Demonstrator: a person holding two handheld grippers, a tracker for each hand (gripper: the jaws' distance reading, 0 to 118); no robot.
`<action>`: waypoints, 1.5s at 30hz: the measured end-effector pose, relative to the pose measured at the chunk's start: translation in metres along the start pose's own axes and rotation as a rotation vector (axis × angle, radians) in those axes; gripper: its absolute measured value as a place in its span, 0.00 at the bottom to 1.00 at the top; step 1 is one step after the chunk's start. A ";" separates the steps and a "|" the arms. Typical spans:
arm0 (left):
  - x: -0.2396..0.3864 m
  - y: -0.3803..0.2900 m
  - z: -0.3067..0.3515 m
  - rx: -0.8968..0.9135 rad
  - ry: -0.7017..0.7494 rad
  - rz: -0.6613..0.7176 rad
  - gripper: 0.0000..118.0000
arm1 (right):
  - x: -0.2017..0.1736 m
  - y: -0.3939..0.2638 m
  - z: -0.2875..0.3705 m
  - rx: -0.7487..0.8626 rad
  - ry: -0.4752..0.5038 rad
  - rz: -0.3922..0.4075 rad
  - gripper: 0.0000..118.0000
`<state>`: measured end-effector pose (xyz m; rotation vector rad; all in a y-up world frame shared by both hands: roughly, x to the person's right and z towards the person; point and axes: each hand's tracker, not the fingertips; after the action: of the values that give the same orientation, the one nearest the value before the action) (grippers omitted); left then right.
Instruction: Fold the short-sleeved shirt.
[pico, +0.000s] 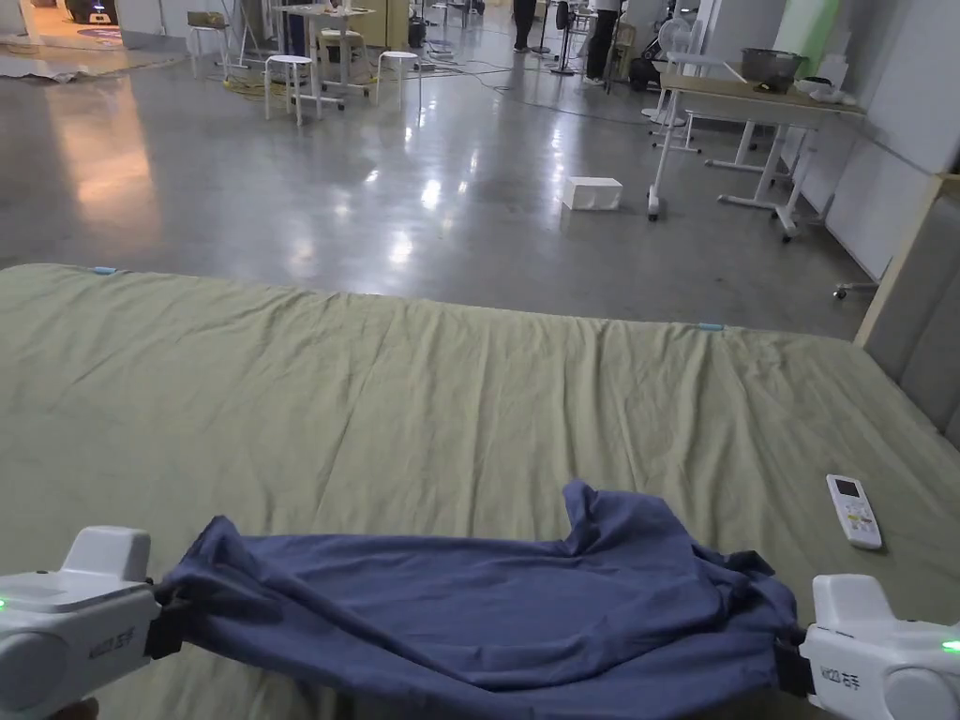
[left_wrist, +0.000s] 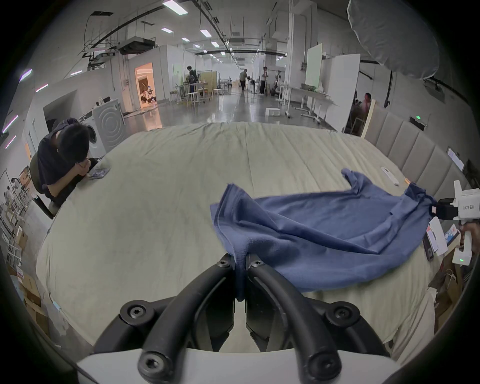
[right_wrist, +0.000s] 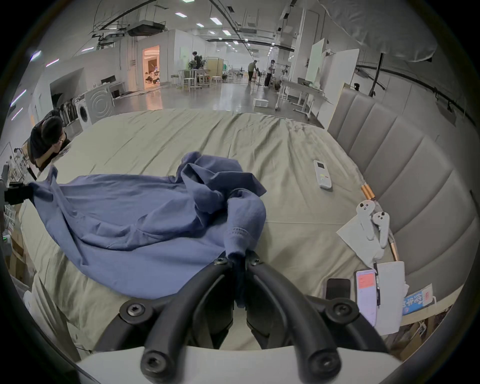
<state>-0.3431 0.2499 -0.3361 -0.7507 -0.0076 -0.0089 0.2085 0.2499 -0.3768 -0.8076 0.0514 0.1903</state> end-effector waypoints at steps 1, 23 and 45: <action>-0.002 0.000 0.007 0.011 -0.004 0.003 0.06 | 0.003 -0.001 0.004 -0.003 -0.001 -0.002 0.06; -0.028 -0.171 0.022 -0.248 0.025 0.082 0.06 | -0.034 -0.156 0.008 -0.298 0.028 0.063 0.06; 0.033 -0.071 0.025 0.126 0.029 0.011 0.54 | -0.074 -0.052 0.056 0.251 -0.080 -0.027 0.70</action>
<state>-0.3106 0.2145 -0.2688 -0.6246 0.0237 -0.0090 0.1445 0.2440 -0.2920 -0.5502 -0.0107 0.1863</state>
